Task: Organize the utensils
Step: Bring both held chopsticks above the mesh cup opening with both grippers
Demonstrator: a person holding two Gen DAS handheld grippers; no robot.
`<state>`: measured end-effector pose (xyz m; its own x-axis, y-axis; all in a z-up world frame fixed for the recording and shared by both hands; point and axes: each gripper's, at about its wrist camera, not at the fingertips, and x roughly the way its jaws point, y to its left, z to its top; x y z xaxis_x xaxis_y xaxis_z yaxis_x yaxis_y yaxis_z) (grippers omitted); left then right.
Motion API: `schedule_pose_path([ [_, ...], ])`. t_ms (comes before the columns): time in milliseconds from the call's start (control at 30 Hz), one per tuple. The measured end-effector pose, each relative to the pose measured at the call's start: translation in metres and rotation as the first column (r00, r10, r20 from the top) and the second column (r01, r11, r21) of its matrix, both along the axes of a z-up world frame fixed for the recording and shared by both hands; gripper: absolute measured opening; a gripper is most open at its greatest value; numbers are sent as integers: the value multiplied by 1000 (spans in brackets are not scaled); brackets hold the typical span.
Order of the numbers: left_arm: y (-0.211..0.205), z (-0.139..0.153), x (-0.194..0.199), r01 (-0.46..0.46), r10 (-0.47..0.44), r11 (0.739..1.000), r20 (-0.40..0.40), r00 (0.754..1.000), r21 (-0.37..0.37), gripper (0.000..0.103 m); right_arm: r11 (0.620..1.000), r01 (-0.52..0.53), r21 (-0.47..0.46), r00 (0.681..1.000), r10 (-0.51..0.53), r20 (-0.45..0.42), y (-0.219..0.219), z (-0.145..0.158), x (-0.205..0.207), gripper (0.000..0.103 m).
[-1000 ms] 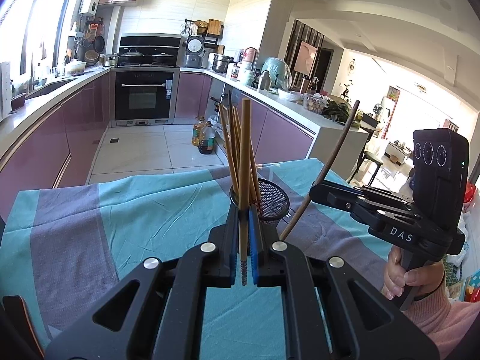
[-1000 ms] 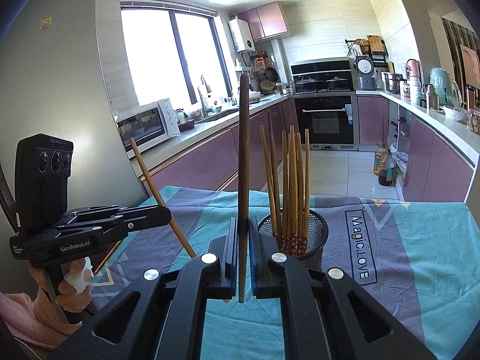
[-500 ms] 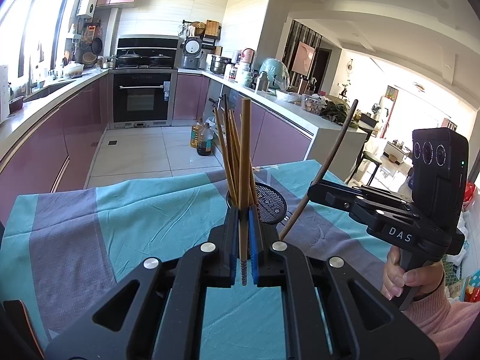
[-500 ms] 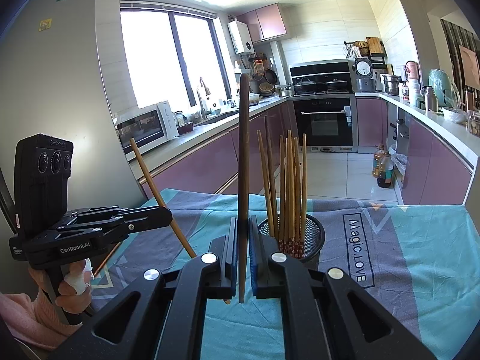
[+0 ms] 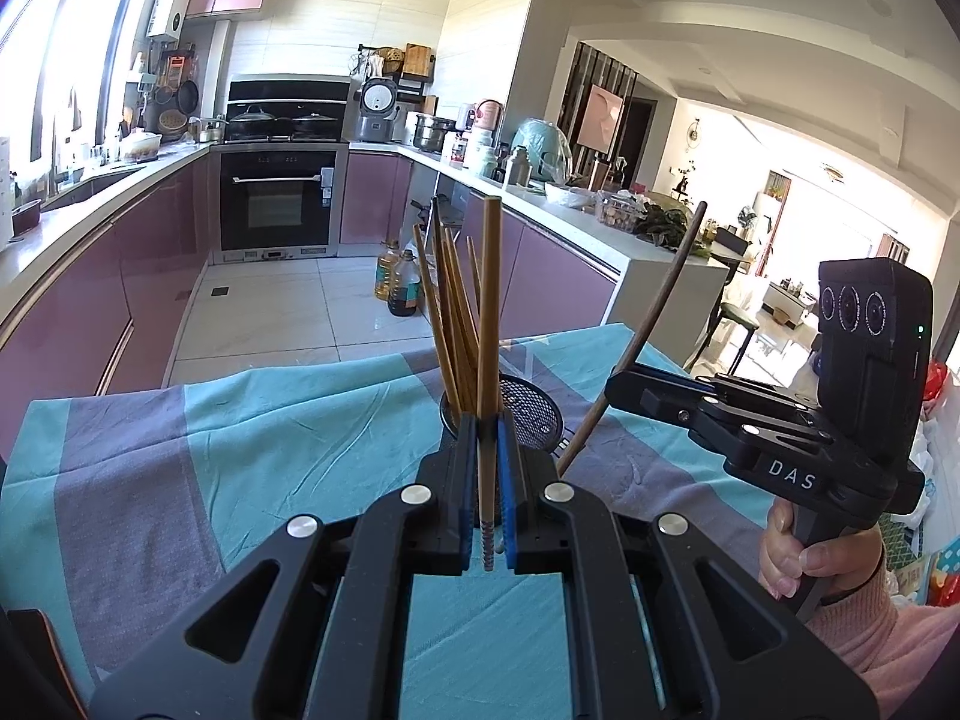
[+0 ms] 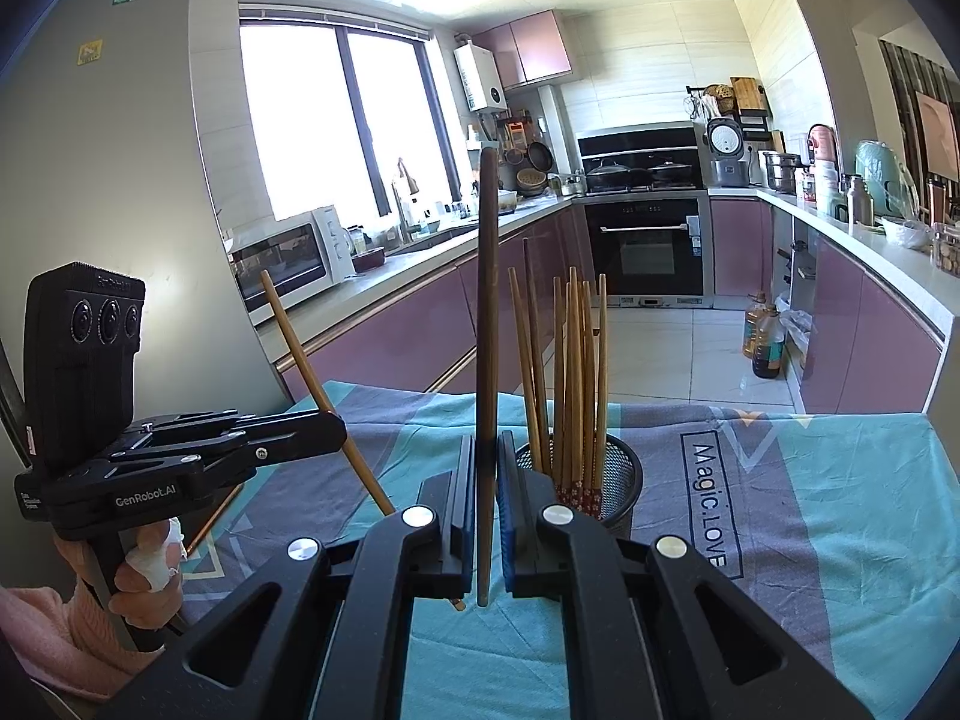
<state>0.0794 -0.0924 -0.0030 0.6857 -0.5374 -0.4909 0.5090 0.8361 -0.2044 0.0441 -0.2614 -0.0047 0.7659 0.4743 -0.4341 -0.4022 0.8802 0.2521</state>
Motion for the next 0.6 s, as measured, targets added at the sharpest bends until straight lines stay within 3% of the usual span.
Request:
schedule_pose_path([
  [600, -1, 1, 2, 1, -1, 1000, 8, 1000, 4, 7, 1000, 10, -2, 1000, -10, 14, -5, 7, 2, 6],
])
